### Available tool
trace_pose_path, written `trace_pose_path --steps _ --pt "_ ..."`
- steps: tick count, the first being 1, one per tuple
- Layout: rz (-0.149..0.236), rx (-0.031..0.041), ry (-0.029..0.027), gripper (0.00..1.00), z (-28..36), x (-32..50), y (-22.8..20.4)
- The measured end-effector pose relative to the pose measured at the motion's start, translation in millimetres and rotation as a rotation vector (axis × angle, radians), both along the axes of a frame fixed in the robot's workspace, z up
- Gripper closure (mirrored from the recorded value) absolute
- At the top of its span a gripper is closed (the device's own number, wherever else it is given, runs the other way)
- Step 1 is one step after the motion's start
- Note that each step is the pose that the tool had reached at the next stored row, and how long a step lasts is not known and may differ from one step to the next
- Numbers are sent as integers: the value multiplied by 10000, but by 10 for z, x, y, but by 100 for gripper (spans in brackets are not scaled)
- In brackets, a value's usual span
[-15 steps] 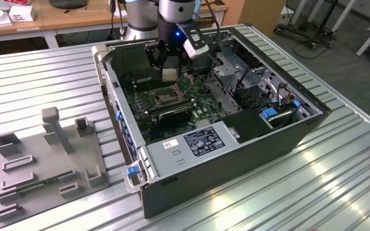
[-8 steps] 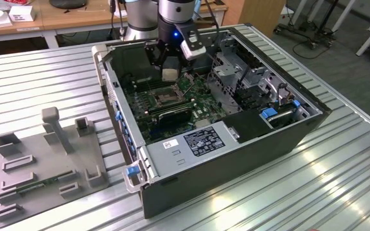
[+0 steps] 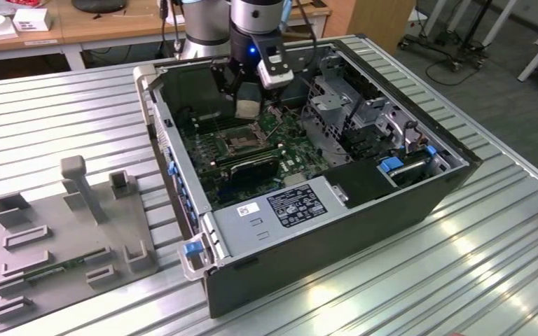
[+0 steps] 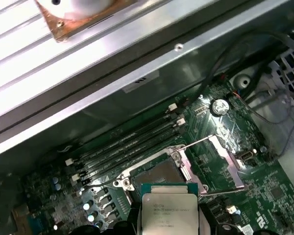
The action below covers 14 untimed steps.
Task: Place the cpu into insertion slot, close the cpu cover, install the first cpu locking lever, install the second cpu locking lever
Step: 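Place the cpu into insertion slot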
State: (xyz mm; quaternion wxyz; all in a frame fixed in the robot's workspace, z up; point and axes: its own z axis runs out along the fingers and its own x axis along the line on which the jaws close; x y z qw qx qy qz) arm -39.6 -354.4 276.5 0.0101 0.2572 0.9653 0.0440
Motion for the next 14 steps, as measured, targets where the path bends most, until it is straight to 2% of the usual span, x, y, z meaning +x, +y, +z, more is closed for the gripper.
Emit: trace_pose_path --steps 14 --pt "-2545 0 1 46 -11 0 0"
